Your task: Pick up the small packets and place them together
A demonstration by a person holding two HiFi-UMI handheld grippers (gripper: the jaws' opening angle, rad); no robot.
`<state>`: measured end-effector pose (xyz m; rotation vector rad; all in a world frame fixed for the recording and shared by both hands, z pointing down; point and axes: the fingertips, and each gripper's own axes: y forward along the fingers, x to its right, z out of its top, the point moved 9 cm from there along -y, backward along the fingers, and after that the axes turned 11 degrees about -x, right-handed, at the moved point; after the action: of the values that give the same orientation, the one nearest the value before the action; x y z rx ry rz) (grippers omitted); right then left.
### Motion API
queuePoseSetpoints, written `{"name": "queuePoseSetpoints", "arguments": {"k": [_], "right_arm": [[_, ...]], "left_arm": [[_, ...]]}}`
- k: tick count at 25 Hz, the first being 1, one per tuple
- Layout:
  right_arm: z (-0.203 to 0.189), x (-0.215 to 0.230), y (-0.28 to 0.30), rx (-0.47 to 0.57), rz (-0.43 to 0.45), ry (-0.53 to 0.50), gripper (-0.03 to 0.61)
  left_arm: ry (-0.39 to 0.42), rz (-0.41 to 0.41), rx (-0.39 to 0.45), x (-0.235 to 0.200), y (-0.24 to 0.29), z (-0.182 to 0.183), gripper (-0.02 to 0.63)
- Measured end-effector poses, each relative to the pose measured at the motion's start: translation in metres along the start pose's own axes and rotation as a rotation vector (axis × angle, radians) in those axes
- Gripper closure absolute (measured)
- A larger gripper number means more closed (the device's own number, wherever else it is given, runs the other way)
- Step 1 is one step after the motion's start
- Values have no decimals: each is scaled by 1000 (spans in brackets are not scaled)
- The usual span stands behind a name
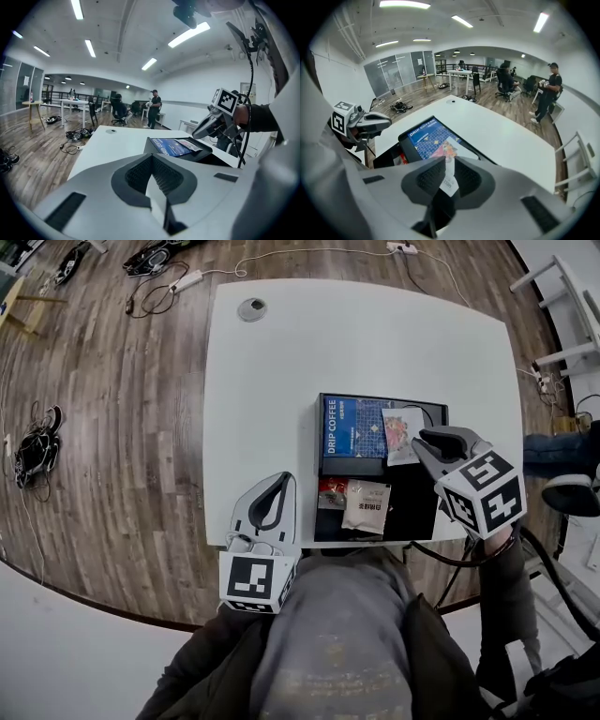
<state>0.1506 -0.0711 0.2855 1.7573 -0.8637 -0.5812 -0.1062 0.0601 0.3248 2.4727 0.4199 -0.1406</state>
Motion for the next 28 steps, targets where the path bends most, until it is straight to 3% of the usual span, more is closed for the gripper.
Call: {"name": "queuePoseSetpoints", "arguments": {"k": [5,11,14,21,23,28], "right_arm": [[-6,2,-26,128,-9,55,520],[-30,-32,-48,195,119,55,520],[-48,-48,-41,172,174,86,522],[-88,-58,20,16,296,304,520],[-88,-61,27,1,300,314,464],[-81,-66,40,-53,298,315,419]], "left_arm": [[15,-15,3,7,1,3,611],[59,-64,-1,24,0,2,611],[79,-82,-7,30,-4,1,611],[103,-101,-35,34,-7,-5,611],[101,-102,-40,33,-6,-6,611],[95,-111,-50,29,-1,-7,611]]}}
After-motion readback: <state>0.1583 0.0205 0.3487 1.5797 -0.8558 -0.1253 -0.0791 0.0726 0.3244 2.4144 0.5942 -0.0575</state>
